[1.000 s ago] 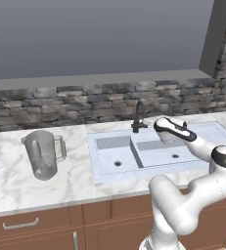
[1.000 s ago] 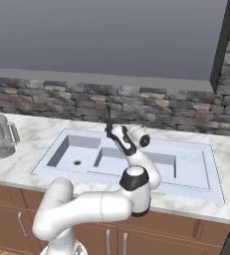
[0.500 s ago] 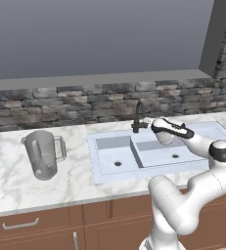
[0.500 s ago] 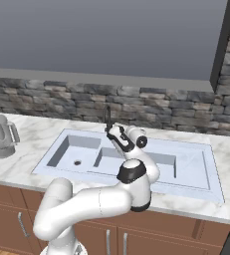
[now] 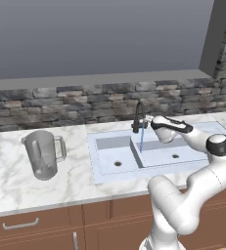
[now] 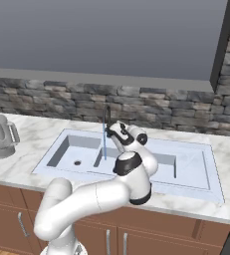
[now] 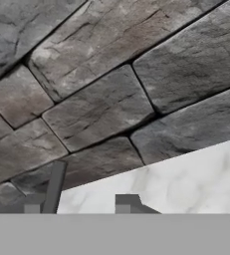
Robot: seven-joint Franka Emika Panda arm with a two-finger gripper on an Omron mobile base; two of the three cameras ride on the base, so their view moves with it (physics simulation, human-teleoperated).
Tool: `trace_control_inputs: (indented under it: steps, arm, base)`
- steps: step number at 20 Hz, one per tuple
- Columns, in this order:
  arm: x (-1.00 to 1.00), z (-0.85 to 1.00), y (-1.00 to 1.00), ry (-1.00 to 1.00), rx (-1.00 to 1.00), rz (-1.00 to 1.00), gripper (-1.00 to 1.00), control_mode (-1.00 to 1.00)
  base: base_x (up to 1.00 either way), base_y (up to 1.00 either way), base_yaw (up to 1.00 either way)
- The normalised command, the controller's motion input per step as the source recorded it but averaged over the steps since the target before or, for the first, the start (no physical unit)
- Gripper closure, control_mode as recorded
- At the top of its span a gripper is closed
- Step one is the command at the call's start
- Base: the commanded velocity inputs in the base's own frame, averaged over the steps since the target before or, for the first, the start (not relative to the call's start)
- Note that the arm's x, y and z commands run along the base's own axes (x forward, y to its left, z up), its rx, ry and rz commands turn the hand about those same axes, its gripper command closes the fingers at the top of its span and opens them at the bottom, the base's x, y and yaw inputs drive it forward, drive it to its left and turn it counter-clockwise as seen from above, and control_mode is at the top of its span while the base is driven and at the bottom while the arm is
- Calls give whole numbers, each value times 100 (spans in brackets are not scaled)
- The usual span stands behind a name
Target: Turn on the sink faucet and place the jug under the water for a few seconds to fill it up.
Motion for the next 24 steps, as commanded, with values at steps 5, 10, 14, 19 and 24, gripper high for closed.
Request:
trace_control_inputs:
  steps: [5, 10, 14, 19, 24]
  arm:
    - [0, -32, -100, 11, 16, -4, 100, -100]
    - [-7, -29, -97, 3, 17, -1, -100, -100]
    - [-55, -1, -90, -7, 17, 0, -100, -100]
    - [-77, 5, -62, -13, 12, 0, -100, -100]
    - [-57, 32, -73, -10, 7, 0, -100, -100]
  base:
    - [0, 0, 0]
    - [0, 0, 0]
    - [0, 0, 0]
    - [0, 0, 0]
    - [0, 0, 0]
